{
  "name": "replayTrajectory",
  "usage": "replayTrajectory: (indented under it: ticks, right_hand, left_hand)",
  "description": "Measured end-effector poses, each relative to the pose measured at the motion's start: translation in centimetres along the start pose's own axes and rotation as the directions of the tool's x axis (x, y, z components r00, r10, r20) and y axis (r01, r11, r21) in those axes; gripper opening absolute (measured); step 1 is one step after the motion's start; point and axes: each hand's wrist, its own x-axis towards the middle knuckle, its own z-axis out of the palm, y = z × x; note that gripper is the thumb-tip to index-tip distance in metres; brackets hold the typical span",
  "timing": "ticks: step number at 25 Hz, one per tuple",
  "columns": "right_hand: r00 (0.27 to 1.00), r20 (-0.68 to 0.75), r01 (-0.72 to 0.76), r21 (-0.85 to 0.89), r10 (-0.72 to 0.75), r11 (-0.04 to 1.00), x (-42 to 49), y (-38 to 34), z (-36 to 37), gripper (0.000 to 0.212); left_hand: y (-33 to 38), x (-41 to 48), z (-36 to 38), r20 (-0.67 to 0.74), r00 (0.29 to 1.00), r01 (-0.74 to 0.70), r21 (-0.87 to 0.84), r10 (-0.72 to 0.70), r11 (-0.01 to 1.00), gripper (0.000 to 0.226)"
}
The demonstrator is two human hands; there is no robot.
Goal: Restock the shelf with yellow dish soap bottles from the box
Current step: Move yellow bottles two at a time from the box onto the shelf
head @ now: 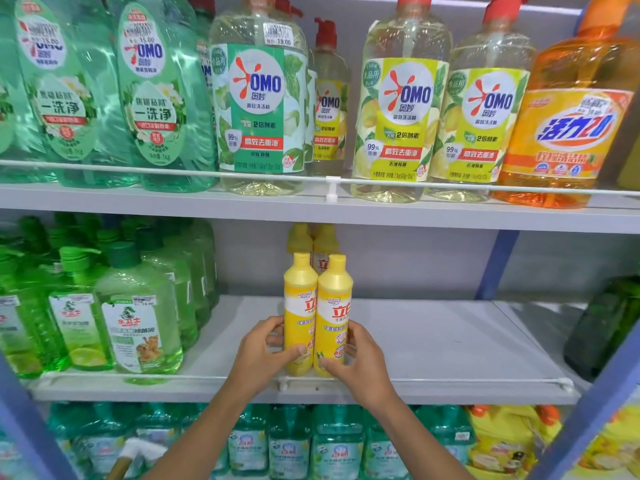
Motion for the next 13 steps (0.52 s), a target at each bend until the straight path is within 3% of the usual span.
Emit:
replayTrajectory:
  ticks: [4, 9, 13]
  right_hand:
    - [0.998, -0.058, 0.007, -0.059, -0.010, 0.998, 0.2, 0.0, 0.1, 0.069]
    - [0.992, -0.122, -0.049, -0.115, 0.035, 0.992, 1.1, -0.3, 1.3, 0.064]
    - [0.996, -0.035, -0.091, -0.165, 0.086, 0.982, 1.6, 0.5, 1.2, 0.063]
  left_hand:
    - [0.8, 0.0, 1.5, -0.102, 0.995, -0.010, 0.034, 0.013, 0.999, 0.061]
    - [-0.3, 0.9, 0.2, 0.004, 0.999, 0.035, -0.017, -0.035, 0.999, 0.054]
    - [-0.5, 0.7, 0.2, 0.007, 1.000, 0.027, 0.018, -0.027, 0.999, 0.050]
